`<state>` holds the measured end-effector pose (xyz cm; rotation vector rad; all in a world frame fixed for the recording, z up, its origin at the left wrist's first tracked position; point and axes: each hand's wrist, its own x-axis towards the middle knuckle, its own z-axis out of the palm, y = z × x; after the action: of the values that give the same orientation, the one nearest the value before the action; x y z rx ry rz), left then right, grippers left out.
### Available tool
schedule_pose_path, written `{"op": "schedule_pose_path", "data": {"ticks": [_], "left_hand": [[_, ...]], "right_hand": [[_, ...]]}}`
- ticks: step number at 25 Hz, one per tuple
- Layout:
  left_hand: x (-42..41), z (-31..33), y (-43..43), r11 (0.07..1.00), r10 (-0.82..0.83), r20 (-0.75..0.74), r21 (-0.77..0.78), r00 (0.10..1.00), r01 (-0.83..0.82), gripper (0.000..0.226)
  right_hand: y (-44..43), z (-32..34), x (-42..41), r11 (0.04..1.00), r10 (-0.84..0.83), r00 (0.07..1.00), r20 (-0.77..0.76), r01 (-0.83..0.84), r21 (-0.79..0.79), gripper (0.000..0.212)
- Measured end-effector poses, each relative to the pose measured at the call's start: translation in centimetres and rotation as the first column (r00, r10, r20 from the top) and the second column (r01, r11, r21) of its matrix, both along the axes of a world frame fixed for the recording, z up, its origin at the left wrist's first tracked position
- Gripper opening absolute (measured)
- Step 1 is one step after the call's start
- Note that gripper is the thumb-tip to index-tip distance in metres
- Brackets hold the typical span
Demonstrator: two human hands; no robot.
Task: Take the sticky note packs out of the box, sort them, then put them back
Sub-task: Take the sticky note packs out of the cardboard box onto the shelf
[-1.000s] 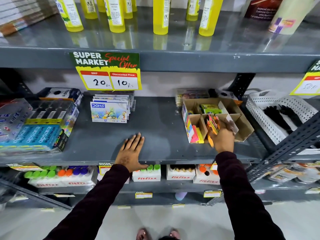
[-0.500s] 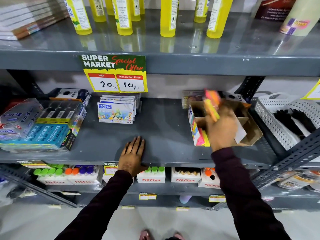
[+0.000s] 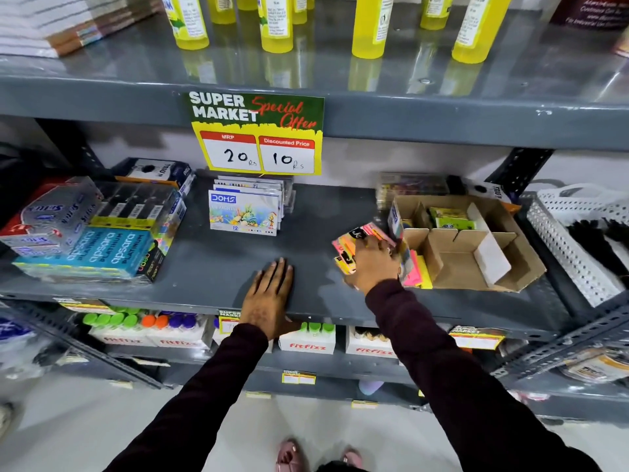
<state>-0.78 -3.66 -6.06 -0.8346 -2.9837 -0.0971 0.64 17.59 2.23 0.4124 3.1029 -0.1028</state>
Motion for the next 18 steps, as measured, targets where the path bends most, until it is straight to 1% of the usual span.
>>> {"op": "schedule_pose_path", "data": {"ticks": [2,3,5,7,8,9,11,13,15,17,18], "left_hand": [[-0.1,0.2,-0.1,1.000,-0.008,0.019,0.010,1.000,0.008,0.119],[-0.2,0.3,-0.1,1.000,-0.010,0.019,0.014,1.000,0.010,0.119],[-0.2,0.3,-0.2,1.000,-0.012,0.026,0.025,1.000,0.011,0.119],[-0.2,0.3,-0.2,1.000,-0.017,0.040,0.021,0.999,0.016,0.118],[-0.2,0.3,-0.2,1.000,-0.016,0.041,0.022,0.999,0.015,0.118],[-0.3,0.3,-0.2,1.000,-0.013,0.044,0.023,0.999,0.012,0.118],[-0.3,0.2,-0.2,1.000,-0.006,0.051,0.025,0.999,0.004,0.118],[-0.2,0.1,-0.1,1.000,-0.005,0.047,0.028,0.999,0.003,0.118],[-0.2,0.1,0.0,0.999,-0.001,0.041,0.041,0.999,-0.001,0.117],[-0.1,0.1,0.0,0.999,0.011,0.040,0.046,0.999,-0.013,0.116],[-0.1,0.1,0.1,0.999,0.018,0.037,0.042,0.999,-0.020,0.116]], "right_hand": [[0.8,1.8,-1.7,0.994,-0.012,0.999,0.051,0.018,-0.110,0.053],[1.5,2.6,-2.7,0.991,-0.034,0.998,0.053,0.041,-0.128,0.046],[2.5,3.7,-4.2,0.993,-0.058,0.991,0.123,0.069,-0.091,0.042],[2.9,4.0,-4.5,0.994,-0.063,0.973,0.220,0.081,-0.074,0.045],[2.8,4.0,-4.6,0.993,-0.086,0.973,0.214,0.101,-0.061,0.045],[2.7,4.0,-4.7,0.990,-0.116,0.978,0.173,0.127,-0.054,0.043],[2.0,4.3,-5.1,0.988,-0.136,0.990,0.023,0.137,-0.069,0.034],[0.7,5.0,-5.6,0.990,-0.082,0.988,-0.134,0.066,-0.120,0.026],[-1.5,5.6,-6.2,0.988,-0.029,0.968,-0.248,-0.010,-0.153,0.026],[-3.3,5.1,-6.8,0.992,0.071,0.954,-0.291,-0.096,-0.076,0.031],[-3.9,4.4,-7.0,0.989,0.131,0.955,-0.265,-0.146,-0.038,0.034]]}}
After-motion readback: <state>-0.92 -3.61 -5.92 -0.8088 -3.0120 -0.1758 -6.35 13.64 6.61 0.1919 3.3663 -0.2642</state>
